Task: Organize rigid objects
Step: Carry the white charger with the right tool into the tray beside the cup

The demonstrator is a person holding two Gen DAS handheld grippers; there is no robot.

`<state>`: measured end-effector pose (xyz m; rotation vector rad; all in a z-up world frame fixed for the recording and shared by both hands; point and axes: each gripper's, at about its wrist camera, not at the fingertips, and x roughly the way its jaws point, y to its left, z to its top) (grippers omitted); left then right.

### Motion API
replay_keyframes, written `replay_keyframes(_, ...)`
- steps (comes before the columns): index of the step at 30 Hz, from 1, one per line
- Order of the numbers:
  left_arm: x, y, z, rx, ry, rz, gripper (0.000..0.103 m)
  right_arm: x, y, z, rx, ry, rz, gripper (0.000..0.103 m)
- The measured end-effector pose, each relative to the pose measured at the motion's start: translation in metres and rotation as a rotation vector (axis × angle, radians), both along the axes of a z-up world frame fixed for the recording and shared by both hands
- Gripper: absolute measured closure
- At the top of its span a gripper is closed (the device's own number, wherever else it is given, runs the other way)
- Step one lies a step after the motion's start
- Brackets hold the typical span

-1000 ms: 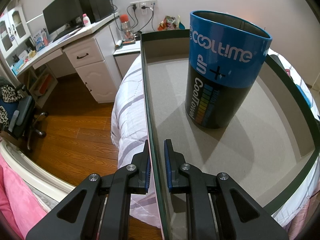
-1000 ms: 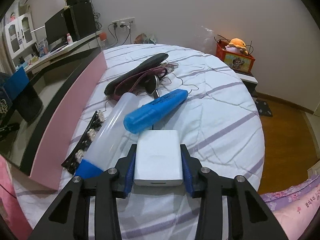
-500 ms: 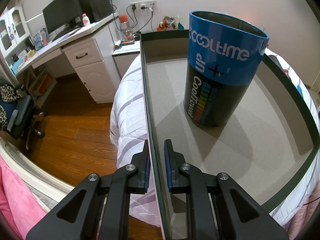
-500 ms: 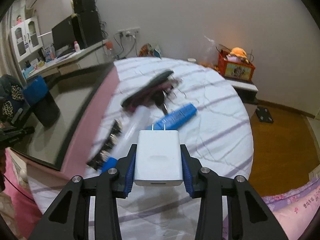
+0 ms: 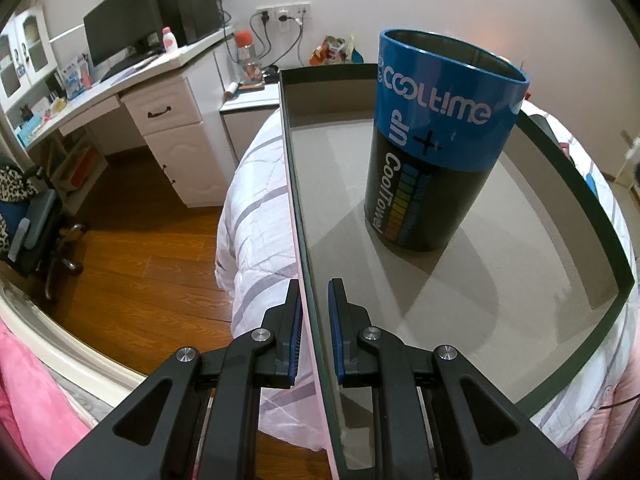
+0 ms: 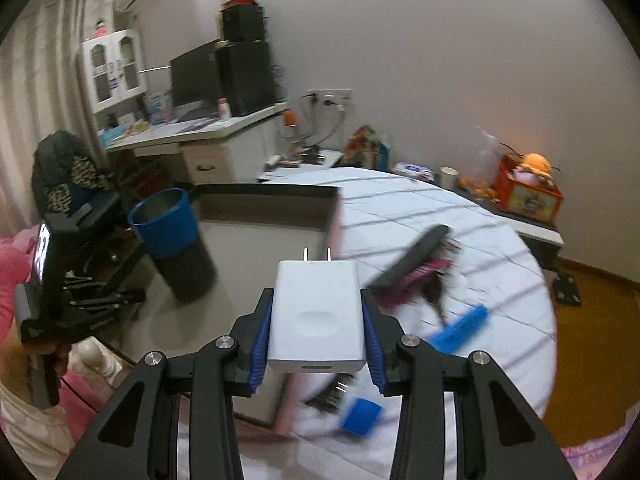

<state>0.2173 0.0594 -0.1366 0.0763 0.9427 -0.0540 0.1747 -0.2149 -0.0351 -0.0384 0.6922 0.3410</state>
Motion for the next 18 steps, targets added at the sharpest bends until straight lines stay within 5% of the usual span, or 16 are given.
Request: replay_keyframes(18, -0.01, 0.002, 0.008, -0.009, -0.024, -0.015, 0.092, 0.045, 0.079, -0.041, -0.022, 0.15, 0.132, 0.062)
